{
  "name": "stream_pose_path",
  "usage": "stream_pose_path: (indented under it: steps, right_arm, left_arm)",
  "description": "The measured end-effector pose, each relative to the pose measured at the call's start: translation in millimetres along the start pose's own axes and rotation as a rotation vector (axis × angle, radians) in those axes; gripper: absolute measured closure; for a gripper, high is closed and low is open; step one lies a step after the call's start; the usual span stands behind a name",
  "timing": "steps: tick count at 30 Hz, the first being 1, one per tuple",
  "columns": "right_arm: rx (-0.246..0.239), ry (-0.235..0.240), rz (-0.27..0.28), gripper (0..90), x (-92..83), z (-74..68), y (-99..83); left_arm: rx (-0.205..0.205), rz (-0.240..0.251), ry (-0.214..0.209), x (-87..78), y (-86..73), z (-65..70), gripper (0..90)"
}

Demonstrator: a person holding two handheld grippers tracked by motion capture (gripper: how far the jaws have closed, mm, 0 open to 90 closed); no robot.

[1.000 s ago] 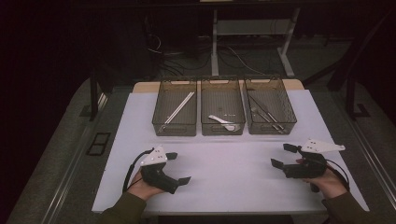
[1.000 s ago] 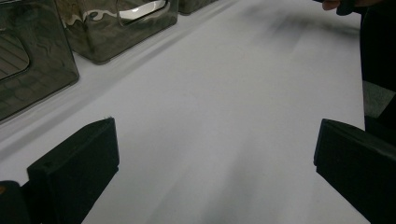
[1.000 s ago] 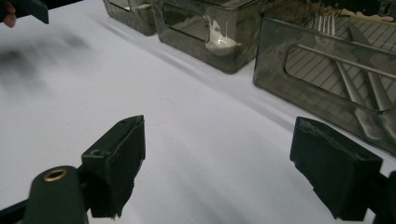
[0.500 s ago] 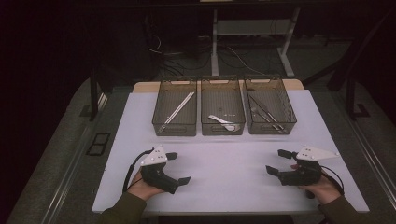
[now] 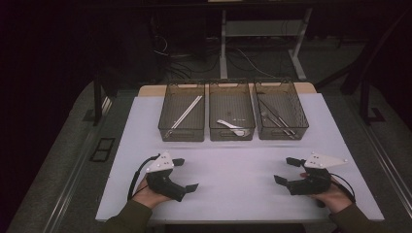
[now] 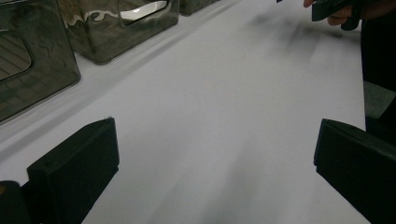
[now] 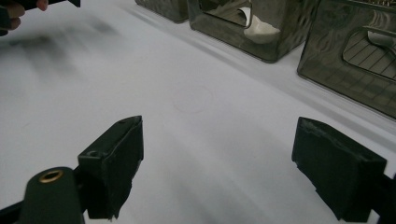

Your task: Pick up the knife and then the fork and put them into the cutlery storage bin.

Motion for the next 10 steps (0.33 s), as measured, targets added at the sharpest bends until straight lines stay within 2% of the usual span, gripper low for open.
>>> stream_pose_path:
  steps: [10]
  right_arm:
    - [0.0,-0.001,0.004,16.5,-0.4,0.5,0.5]
  left_arm:
    - [0.0,-0.002,0.001,0.1,-0.2,0.0,0.0]
Point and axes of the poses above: each handheld gripper's, and its own axes: x roughly forward along the jaws, y roughly out of its top, z roughly to its right, the point moved 9 cm from there along x, roughly forward along the jaws, and after that the axes turned 12 degrees about -y, right-handed, at the moved point
